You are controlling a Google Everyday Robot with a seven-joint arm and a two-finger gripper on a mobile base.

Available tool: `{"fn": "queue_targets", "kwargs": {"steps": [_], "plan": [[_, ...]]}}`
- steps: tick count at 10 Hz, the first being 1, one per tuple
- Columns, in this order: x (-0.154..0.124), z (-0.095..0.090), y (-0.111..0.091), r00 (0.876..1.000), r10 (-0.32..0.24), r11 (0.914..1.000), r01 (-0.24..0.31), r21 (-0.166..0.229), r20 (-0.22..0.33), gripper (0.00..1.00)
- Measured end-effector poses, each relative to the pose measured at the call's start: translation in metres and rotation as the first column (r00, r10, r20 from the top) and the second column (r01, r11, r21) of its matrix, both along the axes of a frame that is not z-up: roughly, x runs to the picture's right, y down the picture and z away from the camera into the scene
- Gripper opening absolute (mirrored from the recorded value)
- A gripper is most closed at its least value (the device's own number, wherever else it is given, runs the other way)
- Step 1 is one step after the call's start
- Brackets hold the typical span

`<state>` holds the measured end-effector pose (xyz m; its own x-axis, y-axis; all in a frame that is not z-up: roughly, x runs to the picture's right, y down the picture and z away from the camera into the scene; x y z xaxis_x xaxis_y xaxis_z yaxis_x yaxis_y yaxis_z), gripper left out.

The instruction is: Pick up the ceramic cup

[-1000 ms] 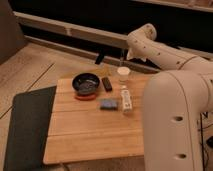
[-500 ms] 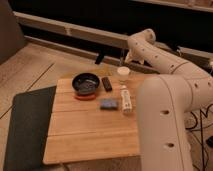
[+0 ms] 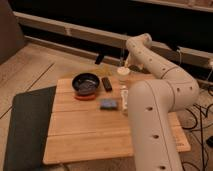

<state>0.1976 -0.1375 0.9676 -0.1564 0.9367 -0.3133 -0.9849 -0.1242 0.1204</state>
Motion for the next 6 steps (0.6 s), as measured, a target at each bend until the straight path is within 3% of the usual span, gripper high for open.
{"fn": "queue_targets", "kwargs": {"steps": [3, 5, 6], "plan": [[-0.007, 0.012, 0.017, 1.000, -0.026, 0.9951, 0.025, -0.096, -0.011, 0.65], [-0.011, 0.019, 0.034, 0.998, -0.058, 0.9832, 0.053, -0.174, -0.024, 0.65], [-0.011, 0.021, 0.039, 0.998, -0.064, 0.9792, 0.057, -0.195, -0.030, 0.65]]}}
